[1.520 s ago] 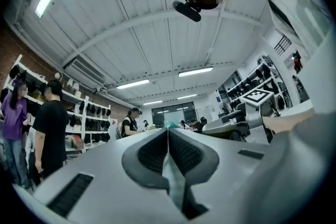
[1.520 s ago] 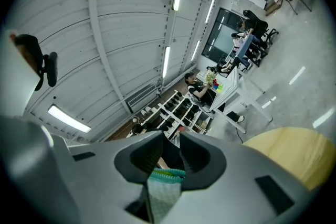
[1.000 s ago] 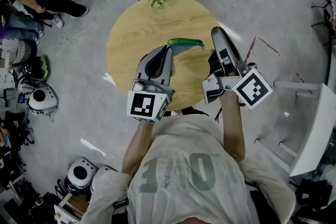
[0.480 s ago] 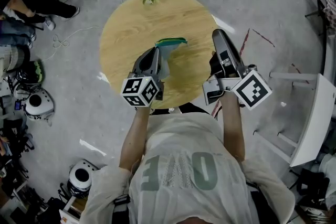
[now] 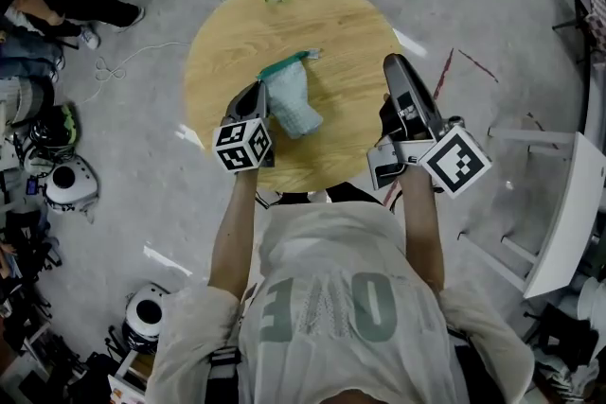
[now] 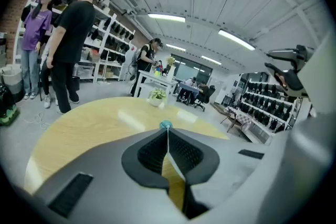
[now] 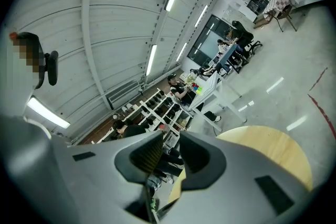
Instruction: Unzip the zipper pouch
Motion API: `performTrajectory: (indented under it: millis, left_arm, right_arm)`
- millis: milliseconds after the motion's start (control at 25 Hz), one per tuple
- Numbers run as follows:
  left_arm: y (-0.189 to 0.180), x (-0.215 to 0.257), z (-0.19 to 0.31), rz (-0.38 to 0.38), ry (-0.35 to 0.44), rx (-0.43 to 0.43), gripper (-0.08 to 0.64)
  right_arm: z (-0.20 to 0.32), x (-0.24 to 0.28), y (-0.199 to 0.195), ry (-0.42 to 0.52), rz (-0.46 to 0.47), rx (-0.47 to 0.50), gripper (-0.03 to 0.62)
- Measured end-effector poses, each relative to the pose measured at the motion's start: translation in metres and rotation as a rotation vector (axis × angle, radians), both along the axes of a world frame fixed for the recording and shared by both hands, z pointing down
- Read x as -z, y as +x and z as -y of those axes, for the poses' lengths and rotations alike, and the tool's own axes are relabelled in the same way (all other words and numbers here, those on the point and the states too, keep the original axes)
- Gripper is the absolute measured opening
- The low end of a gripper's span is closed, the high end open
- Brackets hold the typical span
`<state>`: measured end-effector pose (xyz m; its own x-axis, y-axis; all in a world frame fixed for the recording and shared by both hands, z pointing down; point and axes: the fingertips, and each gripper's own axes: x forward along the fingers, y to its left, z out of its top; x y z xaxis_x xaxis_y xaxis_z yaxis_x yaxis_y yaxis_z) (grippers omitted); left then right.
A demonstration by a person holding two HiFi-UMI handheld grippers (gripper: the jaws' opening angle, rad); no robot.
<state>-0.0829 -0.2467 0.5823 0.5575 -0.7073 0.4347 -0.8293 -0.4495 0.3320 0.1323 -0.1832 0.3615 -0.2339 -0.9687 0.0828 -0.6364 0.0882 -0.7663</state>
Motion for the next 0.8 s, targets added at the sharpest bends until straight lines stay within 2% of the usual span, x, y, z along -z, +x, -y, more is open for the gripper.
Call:
performTrajectory:
  millis: [320, 800]
  left_arm:
    - [-0.028, -0.045, 0.003, 0.077, -0.083, 0.032, 0.029]
    - [-0.035, -0.057, 0.006, 0.155, -0.102, 0.061, 0.032]
  right_arm:
    - [-0.002, -0.012, -0.008, -0.040, -0.033, -0.015, 0.089]
    - [-0.012, -0.021, -0.023, -0.068, -0.067, 0.014, 0.088]
